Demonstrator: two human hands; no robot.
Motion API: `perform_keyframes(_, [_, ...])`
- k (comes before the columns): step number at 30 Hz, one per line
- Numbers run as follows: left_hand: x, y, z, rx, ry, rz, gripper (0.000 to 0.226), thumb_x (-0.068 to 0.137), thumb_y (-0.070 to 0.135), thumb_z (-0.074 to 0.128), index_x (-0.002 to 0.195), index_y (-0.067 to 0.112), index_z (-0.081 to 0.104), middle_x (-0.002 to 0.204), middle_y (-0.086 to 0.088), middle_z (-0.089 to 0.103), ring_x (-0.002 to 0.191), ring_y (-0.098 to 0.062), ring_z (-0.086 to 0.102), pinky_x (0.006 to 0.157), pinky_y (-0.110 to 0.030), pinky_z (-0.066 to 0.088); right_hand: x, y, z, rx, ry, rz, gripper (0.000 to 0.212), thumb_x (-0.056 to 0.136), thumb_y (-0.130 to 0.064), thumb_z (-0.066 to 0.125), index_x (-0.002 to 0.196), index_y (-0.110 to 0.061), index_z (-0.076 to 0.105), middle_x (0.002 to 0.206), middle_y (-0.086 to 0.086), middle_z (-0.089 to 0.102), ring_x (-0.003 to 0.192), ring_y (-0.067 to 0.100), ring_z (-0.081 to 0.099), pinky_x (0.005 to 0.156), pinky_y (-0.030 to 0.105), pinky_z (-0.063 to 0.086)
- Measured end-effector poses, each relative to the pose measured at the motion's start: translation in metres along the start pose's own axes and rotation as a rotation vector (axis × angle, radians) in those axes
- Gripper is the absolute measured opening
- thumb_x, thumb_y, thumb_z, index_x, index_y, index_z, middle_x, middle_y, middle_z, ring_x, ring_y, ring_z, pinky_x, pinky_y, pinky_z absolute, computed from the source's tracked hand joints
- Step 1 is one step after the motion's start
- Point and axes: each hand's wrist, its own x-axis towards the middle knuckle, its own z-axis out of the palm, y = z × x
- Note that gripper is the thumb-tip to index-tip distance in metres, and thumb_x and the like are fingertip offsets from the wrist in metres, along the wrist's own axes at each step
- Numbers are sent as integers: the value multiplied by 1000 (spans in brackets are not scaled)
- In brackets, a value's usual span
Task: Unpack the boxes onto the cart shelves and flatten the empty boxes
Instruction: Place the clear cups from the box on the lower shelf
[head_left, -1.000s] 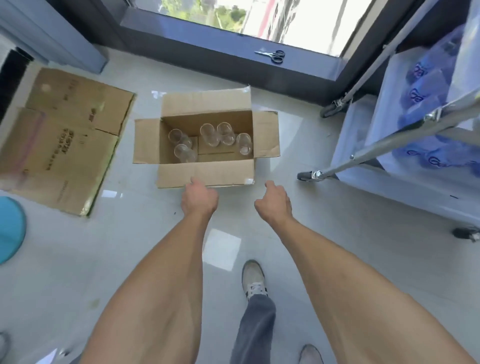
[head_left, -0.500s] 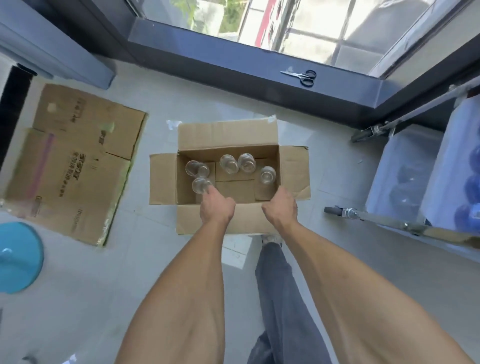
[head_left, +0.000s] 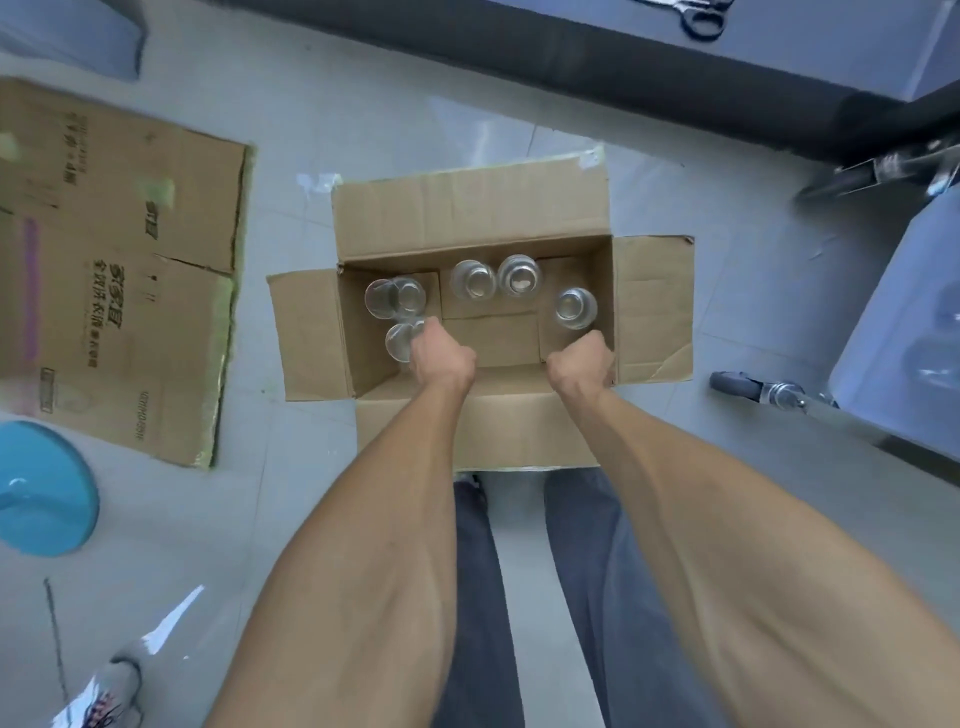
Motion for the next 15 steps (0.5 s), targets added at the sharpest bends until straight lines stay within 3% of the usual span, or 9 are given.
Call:
perform_keyframes(8, [77,-6,47,-52,-33,-46,43,84,6,61,127,4,54,120,-14,64,113,-30,58,77,-27,39,69,-16,49,149,48,171,59,88,-15,66,138,-1,37,135,20,56,125,34,55,99,34,45])
perform_keyframes(12, [113,-13,68,-63,-85,-46,62,85,12,67,142,11,43,130,-14,60,125,-32,53,98,-31,43,91,-13,70,284,144,233,67,85,-14,68,142,-8,33,130,18,60,121,32,58,97,34,46])
perform_keyframes(15, [133,-11,73,-98,-126,11,83,81,18,79,149,14,33,138,-13,55,130,-32,50,106,-34,40,98,-15,86,350,260,220,69,83,-19,73,139,-10,34,127,17,61,118,32,60,94,35,47])
